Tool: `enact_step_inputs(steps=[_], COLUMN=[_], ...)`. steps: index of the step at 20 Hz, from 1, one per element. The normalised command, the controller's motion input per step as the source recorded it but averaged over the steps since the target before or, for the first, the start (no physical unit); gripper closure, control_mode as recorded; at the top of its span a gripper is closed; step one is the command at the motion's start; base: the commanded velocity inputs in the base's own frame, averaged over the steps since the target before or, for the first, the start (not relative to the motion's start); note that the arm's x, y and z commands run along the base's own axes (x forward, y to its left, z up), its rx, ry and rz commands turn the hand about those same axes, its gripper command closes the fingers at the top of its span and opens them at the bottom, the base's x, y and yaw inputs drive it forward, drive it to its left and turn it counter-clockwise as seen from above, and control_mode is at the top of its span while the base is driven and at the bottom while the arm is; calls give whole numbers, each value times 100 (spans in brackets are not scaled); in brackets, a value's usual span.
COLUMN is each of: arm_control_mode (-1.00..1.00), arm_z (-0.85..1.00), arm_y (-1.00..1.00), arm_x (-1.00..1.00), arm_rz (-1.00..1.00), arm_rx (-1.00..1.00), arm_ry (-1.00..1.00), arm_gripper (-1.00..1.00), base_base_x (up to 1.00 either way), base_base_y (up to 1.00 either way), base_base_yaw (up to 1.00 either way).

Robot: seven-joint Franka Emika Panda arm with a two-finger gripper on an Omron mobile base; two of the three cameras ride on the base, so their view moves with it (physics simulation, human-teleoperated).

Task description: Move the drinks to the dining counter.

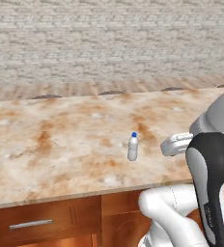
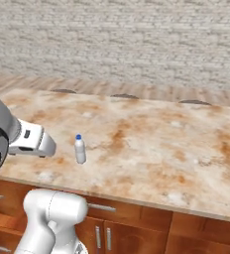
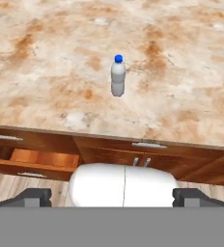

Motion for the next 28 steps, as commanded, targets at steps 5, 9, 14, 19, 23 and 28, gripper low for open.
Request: enact_step_inputs(steps=[5,9,14,19,23,28], arm_control_mode=[100,100,100,100,100,100], arm_z=[0,0,0,0,0,0], arm_y=[0,0,0,0,0,0], arm_x=[0,0,0,0,0,0], arm_rz=[0,0,0,0,0,0], arm_rx=[0,0,0,0,0,0], arm_ry=[0,0,0,0,0,0], arm_gripper=[-100,-100,-100,-100,-100,-100], base_base_x=[-30,0,0,0,0,0], base_base_y=[58,69,18,0,0,8], base_base_yaw=[30,87,100,100,100,100])
